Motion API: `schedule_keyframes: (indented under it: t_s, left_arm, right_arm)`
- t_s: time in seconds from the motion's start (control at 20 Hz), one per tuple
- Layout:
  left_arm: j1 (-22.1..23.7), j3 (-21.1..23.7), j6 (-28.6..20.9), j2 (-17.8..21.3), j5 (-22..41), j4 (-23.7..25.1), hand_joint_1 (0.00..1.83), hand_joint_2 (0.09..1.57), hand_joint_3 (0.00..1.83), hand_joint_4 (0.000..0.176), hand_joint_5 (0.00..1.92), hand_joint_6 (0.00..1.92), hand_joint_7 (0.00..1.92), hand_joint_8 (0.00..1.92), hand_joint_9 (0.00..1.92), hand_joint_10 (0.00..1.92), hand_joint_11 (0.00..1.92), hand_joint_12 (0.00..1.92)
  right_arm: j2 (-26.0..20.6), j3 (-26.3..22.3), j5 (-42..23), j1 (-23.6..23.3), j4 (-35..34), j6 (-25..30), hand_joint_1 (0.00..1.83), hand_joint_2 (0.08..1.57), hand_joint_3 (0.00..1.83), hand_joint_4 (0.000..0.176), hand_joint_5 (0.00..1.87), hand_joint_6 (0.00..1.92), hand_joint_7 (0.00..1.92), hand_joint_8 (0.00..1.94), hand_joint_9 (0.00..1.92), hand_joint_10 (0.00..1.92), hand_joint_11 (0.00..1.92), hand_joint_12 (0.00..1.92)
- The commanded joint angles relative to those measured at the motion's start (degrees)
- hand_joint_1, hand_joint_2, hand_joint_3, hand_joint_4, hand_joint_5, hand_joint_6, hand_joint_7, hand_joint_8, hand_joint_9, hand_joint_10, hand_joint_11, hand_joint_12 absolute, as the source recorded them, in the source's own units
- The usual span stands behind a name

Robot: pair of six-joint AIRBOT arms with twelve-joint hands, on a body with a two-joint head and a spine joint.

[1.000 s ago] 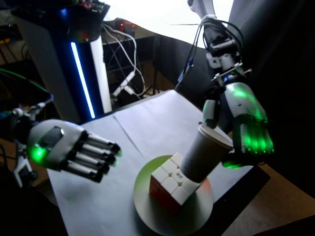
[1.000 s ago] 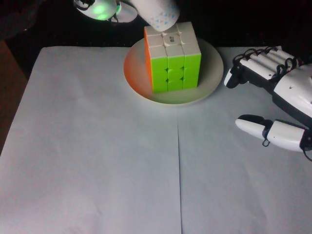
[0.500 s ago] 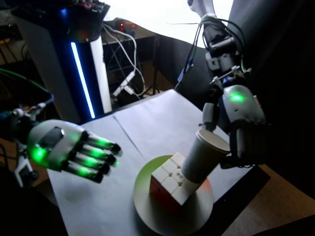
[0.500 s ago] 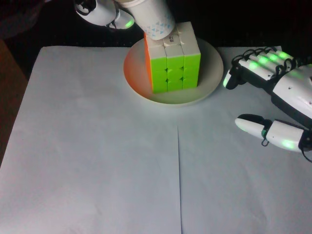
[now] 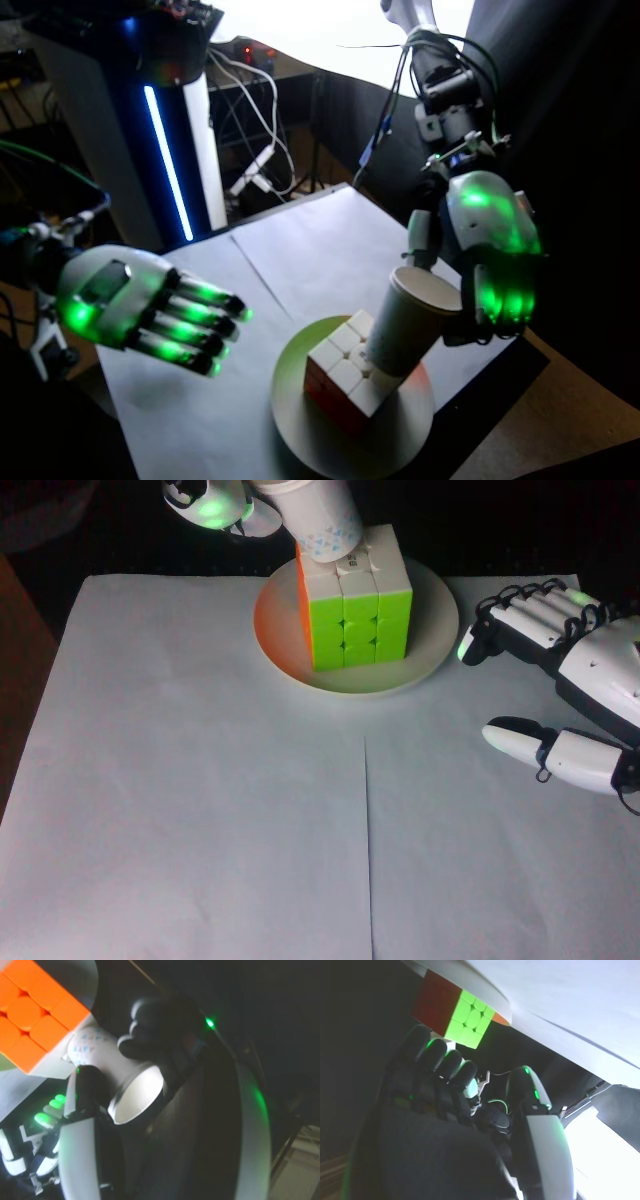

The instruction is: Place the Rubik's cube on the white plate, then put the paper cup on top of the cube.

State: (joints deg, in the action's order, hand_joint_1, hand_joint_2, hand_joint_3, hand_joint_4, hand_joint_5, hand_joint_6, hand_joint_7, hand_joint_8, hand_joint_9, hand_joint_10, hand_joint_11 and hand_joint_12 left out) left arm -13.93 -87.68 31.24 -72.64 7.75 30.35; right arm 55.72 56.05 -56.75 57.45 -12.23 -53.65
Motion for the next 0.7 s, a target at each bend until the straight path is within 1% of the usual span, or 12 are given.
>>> schedule_keyframes:
  t_s: [0.0,0.1,0.15,0.2,0.3,0.35,0.4,0.45,0.5,0.55,0.6,0.65]
  left_arm:
    - [0.9,0.2,0.0,-0.1,4.7,0.0,1.01,1.28,0.0,0.0,0.24,1.32,0.3,1.08,0.24,1.34,0.12,1.88]
    - [1.0,0.2,0.0,-0.2,4.7,0.3,0.97,1.28,0.0,0.005,0.23,1.13,0.38,0.58,0.23,0.98,0.01,1.77]
    - [1.1,0.3,0.0,-0.2,4.7,0.6,0.96,1.28,0.0,0.01,0.22,1.1,0.41,0.46,0.25,0.91,0.01,1.75]
    - [1.2,0.3,0.0,-0.2,4.7,0.7,0.95,1.28,0.0,0.019,0.22,1.05,0.44,0.32,0.26,0.8,0.0,1.69]
    - [1.3,0.4,0.0,-0.2,4.7,0.7,0.95,1.28,0.0,0.023,0.19,1.02,0.43,0.33,0.21,0.93,0.0,1.73]
    - [1.3,0.5,0.0,-0.2,4.8,0.7,0.94,1.28,0.0,0.019,0.19,0.99,0.42,0.35,0.21,0.98,0.0,1.76]
    - [1.3,0.5,0.0,-0.2,4.8,0.7,0.94,1.27,0.0,0.027,0.19,0.97,0.4,0.43,0.22,1.04,0.02,1.79]
    - [1.3,0.5,0.0,-0.2,4.8,0.7,0.94,1.26,0.0,0.023,0.19,0.95,0.39,0.49,0.22,1.07,0.02,1.8]
    - [1.3,0.5,0.0,-0.2,4.8,0.7,0.95,1.25,0.0,0.026,0.2,0.93,0.37,0.56,0.23,1.09,0.02,1.83]
    - [1.3,0.5,0.0,-0.3,4.8,0.7,0.94,1.24,0.0,0.025,0.21,0.85,0.38,0.66,0.27,1.15,0.07,1.83]
    - [1.3,0.5,0.0,-0.3,4.8,0.7,0.94,1.23,0.0,0.025,0.21,0.83,0.37,0.71,0.27,1.15,0.07,1.82]
    - [1.3,0.5,0.0,-0.2,4.9,0.7,0.94,1.23,0.0,0.023,0.21,0.81,0.35,0.65,0.26,1.08,0.04,1.8]
  right_arm:
    - [0.1,0.2,-7.1,-0.3,0.4,0.3,0.76,1.31,0.0,0.0,0.0,1.23,0.0,1.39,0.02,1.47,0.0,1.54]
    - [0.1,0.2,-7.1,-0.3,0.4,0.3,0.76,1.31,0.0,0.0,0.0,1.28,0.0,1.39,0.01,1.49,0.0,1.59]
    - [0.2,0.2,-7.1,-0.2,0.4,0.3,0.75,1.31,0.0,0.0,0.0,1.27,0.0,1.38,0.0,1.49,0.0,1.59]
    - [0.2,0.2,-7.1,-0.2,0.3,0.3,0.76,1.3,0.0,0.0,0.0,1.28,0.0,1.39,0.0,1.47,0.0,1.48]
    - [0.2,0.3,-7.1,-0.1,0.2,0.3,0.77,1.31,0.0,0.0,0.0,1.31,0.0,1.36,0.01,1.49,0.0,1.7]
    - [0.3,0.3,-7.1,-0.1,0.1,0.3,0.78,1.31,0.0,0.0,0.0,1.32,0.0,1.35,0.0,1.51,0.0,1.76]
    - [0.3,0.3,-7.1,-0.1,0.1,0.3,0.77,1.3,0.0,0.0,0.0,1.32,0.0,1.37,0.01,1.5,0.0,1.74]
    - [0.3,0.3,-7.1,-0.1,0.1,0.3,0.77,1.3,0.0,0.003,0.0,1.33,0.0,1.35,0.01,1.46,0.0,1.62]
    - [0.3,0.3,-7.1,-0.1,0.1,0.3,0.77,1.3,0.0,0.003,0.0,1.32,0.0,1.37,0.01,1.47,0.0,1.61]
    - [0.3,0.3,-7.1,-0.1,0.1,0.3,0.78,1.3,0.0,0.0,0.0,1.28,0.0,1.39,0.0,1.49,0.0,1.48]
    - [0.3,0.3,-7.1,-0.1,0.0,0.3,0.8,1.3,0.0,0.0,0.0,1.29,0.0,1.39,0.0,1.46,0.0,1.4]
    - [0.3,0.3,-7.1,-0.1,0.0,0.3,0.81,1.3,0.0,0.001,0.0,1.3,0.0,1.41,0.0,1.42,0.0,1.26]
